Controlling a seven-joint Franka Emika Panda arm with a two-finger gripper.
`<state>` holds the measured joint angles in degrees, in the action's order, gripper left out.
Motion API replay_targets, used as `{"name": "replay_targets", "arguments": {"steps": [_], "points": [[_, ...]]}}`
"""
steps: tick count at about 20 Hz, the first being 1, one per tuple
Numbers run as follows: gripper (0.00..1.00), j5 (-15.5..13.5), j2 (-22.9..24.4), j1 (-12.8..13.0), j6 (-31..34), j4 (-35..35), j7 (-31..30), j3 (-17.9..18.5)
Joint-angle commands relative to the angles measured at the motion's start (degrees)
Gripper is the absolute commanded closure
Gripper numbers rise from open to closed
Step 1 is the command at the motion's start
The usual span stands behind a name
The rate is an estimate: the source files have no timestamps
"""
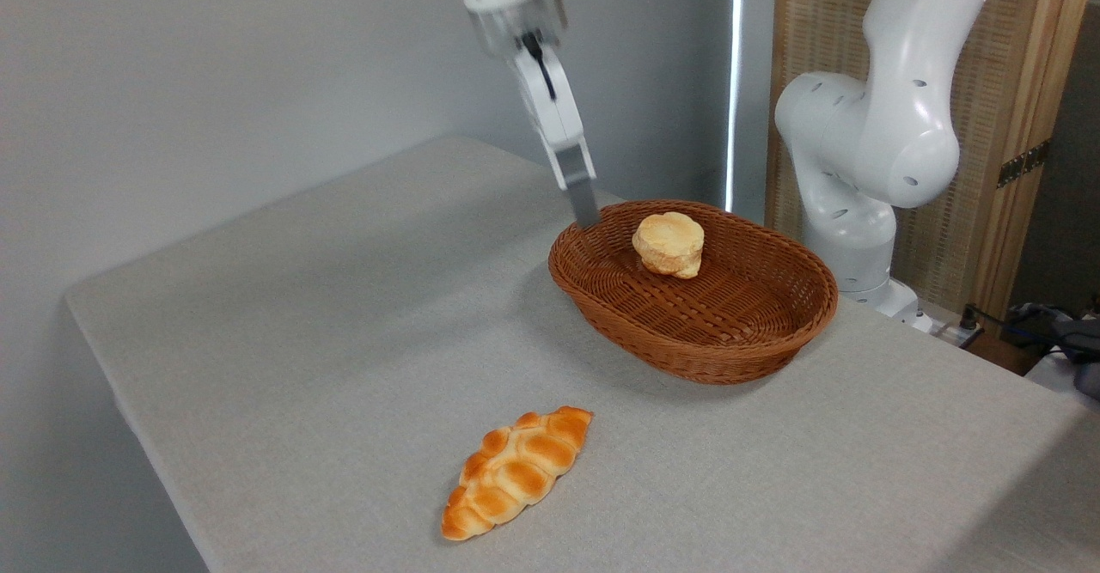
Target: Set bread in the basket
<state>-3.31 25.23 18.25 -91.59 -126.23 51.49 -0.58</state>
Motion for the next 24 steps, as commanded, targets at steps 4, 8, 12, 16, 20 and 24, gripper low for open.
{"name": "replay_targets", "arguments": {"steps": [4,8,12,16,20,24], "points": [[0.00,-0.8,-15.9,-1.3,0.9,24.1,-7.9,7.6],[0.00,-1.0,-21.7,-5.6,0.9,32.5,-8.9,7.7],[0.00,-0.9,-26.7,-8.4,1.8,39.6,-12.1,7.2],[0.00,-0.9,-28.2,-9.5,4.4,42.3,-11.3,5.9],[0.00,-0.2,-27.5,-13.2,5.5,41.2,-11.3,-0.6],[0.00,1.0,-27.5,-13.4,4.8,40.5,-11.1,-1.0]]}}
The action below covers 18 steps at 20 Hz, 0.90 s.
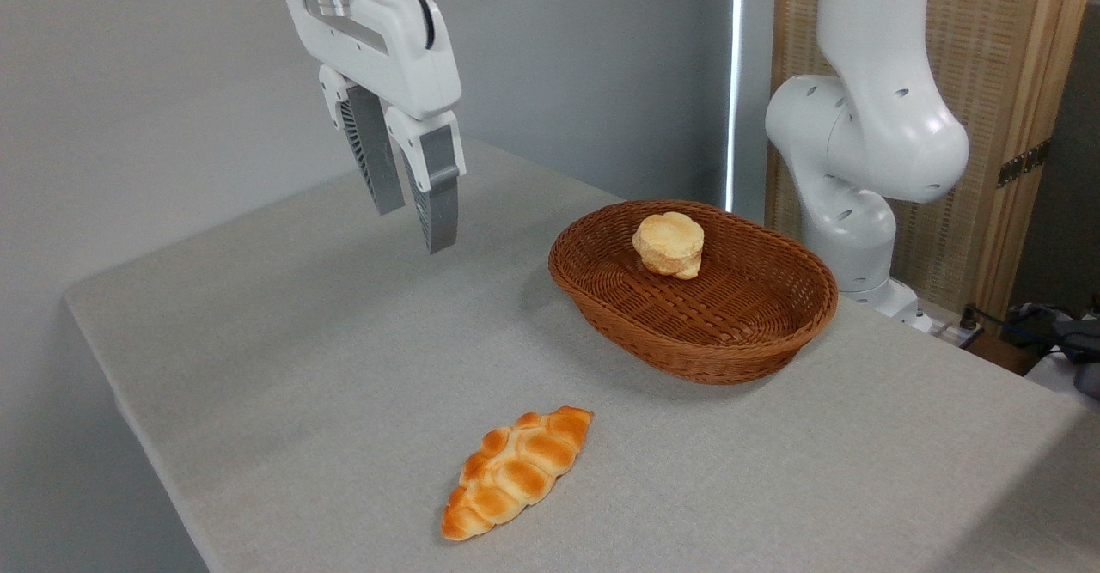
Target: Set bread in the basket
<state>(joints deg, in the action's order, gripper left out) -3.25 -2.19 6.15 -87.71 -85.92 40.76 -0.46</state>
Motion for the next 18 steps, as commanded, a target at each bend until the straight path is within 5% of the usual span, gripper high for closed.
{"name": "replay_targets", "arguments": {"steps": [1,18], "points": [[0.00,1.5,0.1,-1.2,0.3,-0.7,-0.3,-1.1],[0.00,1.6,1.6,-1.4,-2.5,-4.3,-0.3,-0.4]]}}
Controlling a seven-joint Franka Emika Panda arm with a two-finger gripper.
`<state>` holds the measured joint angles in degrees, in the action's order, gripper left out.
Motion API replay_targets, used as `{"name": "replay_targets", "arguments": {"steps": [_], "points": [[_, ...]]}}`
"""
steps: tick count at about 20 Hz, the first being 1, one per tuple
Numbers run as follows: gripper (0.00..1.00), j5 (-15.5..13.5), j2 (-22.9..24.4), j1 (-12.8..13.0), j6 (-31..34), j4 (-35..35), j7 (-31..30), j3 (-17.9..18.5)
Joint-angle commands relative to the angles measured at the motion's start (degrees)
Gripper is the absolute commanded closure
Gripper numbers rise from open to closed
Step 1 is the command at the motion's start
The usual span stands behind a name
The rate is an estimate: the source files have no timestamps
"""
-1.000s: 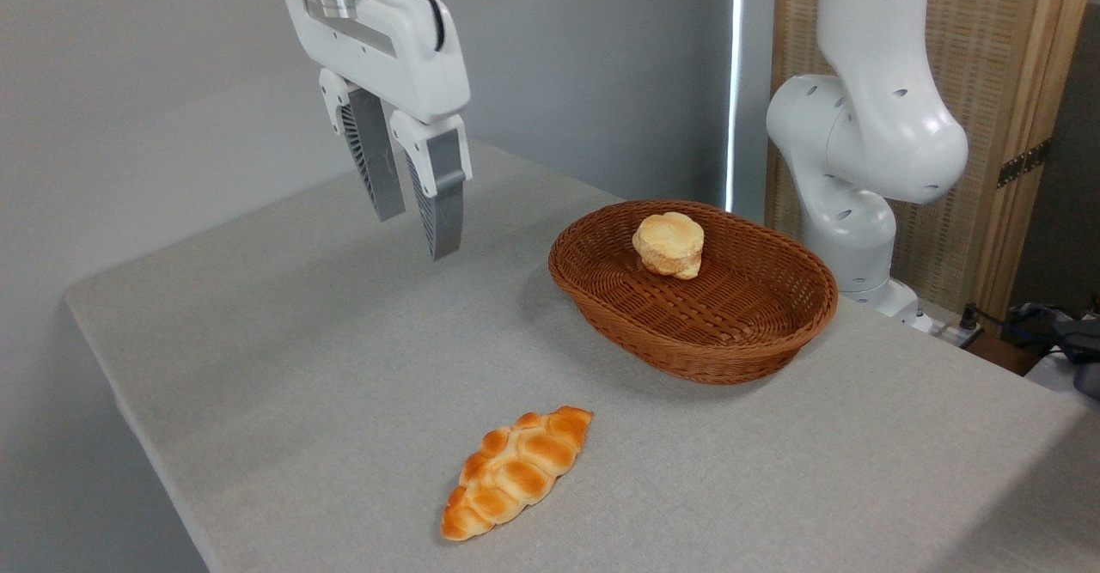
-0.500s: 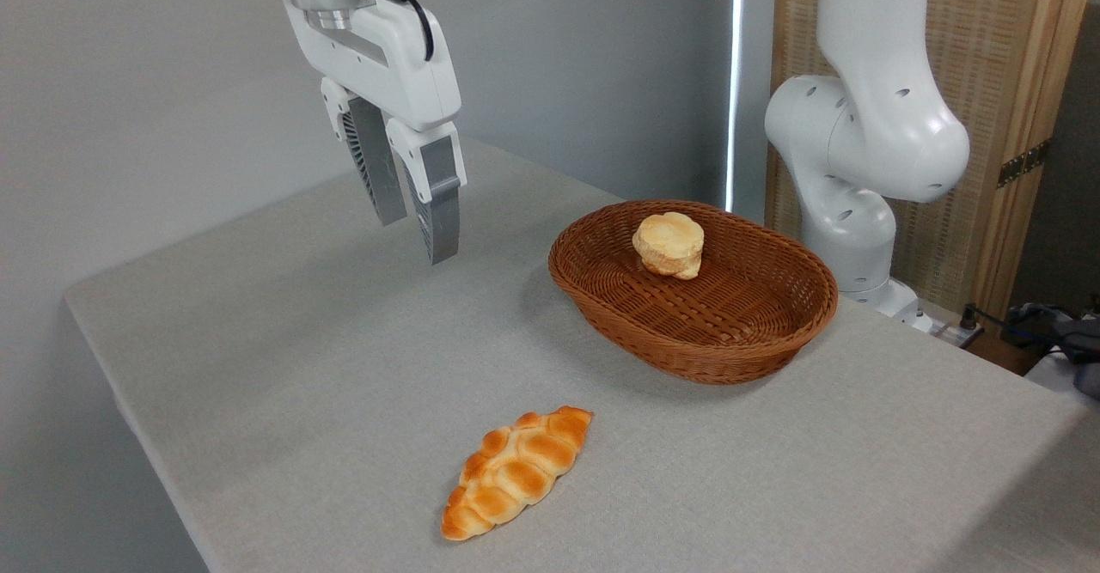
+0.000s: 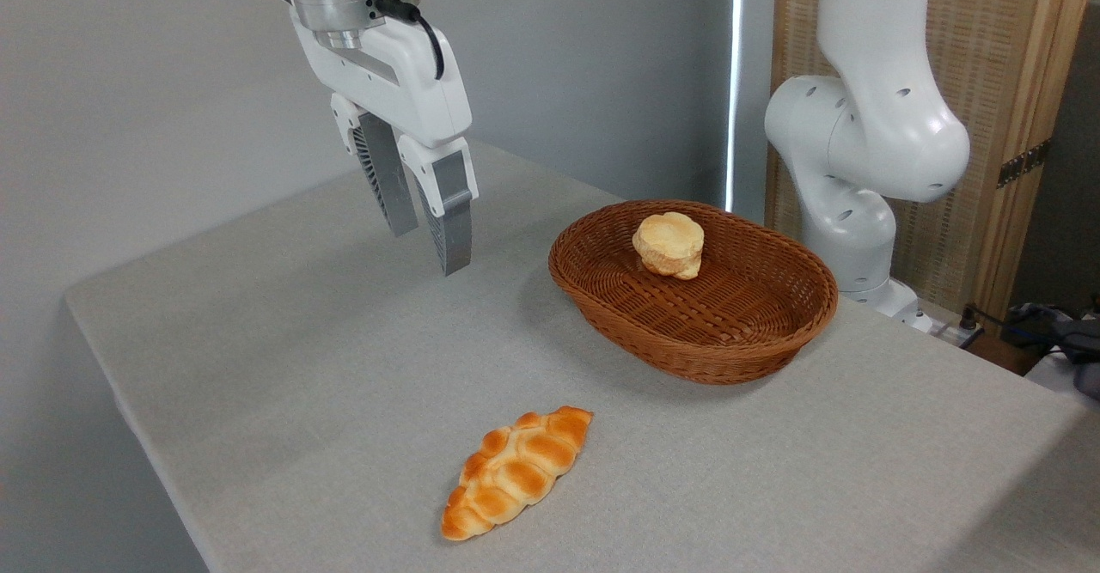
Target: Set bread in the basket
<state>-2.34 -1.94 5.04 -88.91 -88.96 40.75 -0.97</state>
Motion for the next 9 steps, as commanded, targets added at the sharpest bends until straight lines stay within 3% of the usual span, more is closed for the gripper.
{"name": "replay_targets", "arguments": {"steps": [1,9], "points": [[0.00,0.7,1.3,-0.3,-1.3,-1.3,-0.4,0.1],[0.00,0.5,1.5,-0.4,-3.6,-1.5,-0.5,0.1]]}}
